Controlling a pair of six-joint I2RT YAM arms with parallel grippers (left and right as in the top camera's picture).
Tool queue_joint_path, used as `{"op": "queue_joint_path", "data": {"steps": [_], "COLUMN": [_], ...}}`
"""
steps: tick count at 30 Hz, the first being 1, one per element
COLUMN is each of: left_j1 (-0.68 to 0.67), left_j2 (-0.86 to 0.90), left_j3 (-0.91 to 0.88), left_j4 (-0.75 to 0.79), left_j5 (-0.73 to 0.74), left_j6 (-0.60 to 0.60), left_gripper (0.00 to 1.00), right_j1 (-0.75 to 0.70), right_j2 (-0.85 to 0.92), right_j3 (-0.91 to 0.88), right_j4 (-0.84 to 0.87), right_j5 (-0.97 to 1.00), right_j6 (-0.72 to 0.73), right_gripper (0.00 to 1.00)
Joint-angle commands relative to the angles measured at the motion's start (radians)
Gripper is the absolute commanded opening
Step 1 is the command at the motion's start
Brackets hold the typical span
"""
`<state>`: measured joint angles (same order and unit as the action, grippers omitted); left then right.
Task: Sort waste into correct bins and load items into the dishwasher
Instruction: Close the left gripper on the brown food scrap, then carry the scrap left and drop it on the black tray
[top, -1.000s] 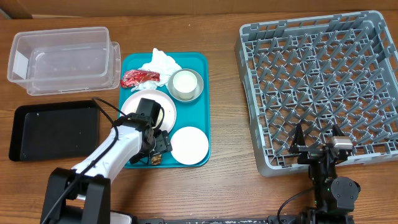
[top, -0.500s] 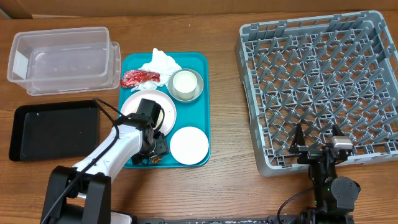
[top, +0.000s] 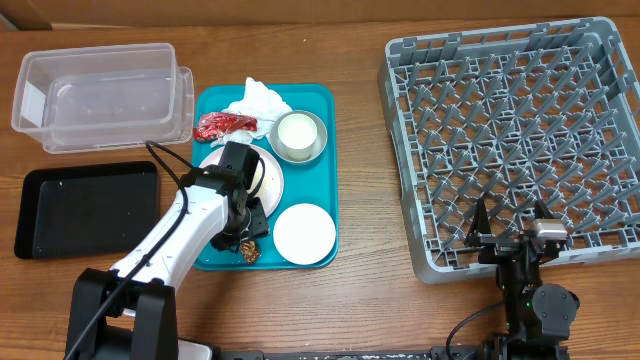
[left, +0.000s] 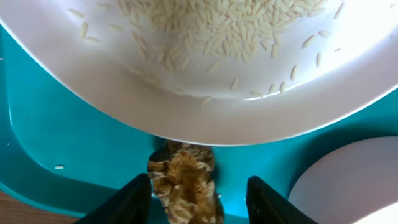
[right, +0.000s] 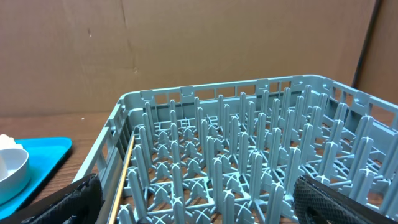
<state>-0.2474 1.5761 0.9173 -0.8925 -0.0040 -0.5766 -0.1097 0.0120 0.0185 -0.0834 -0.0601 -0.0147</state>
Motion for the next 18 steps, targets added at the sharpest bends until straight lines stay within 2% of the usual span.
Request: {"op": "queue_joint_path", "data": {"steps": [1, 3, 7, 11, 13, 18], "left_j1": [-0.004, -0.004, -0.004, -0.004, -0.004, -0.004], "left_j2": [0.006, 0.006, 0.006, 0.006, 0.006, 0.006], "left_j3": [-0.015, -0.039, -0.090, -0.133, -0.148, -0.153], "left_j4": [0.000, -0.001, 0.036, 0.083, 0.117, 0.138], "left_j5": [0.004, 0.005, 0.004, 0.017, 0.043, 0.045], "left_j6": [-0.045, -0.075, -0.112, -0.112, -0.112, -0.112], "left_gripper": [0.56, 0.62, 0.66, 0.64, 0.58, 0.53], "right_j1": [-0.003, -0.003, -0.003, -0.003, -0.003, -0.003], "right_j2": [-0.009, -0.009, -0.009, -0.009, -0.009, -0.009], "right_j3": [-0.010, -0.010, -0.010, -0.010, -0.010, -0.010], "right_j4": [0.003, 0.003, 0.003, 0.003, 0.003, 0.003], "right_j5": [0.007, 0.007, 0.007, 0.007, 0.007, 0.007], "right_j6": [-0.001, -0.001, -0.001, -0.001, -0.001, -0.001], "right_gripper": [1.00, 1.00, 1.00, 1.00, 1.00, 1.00]}}
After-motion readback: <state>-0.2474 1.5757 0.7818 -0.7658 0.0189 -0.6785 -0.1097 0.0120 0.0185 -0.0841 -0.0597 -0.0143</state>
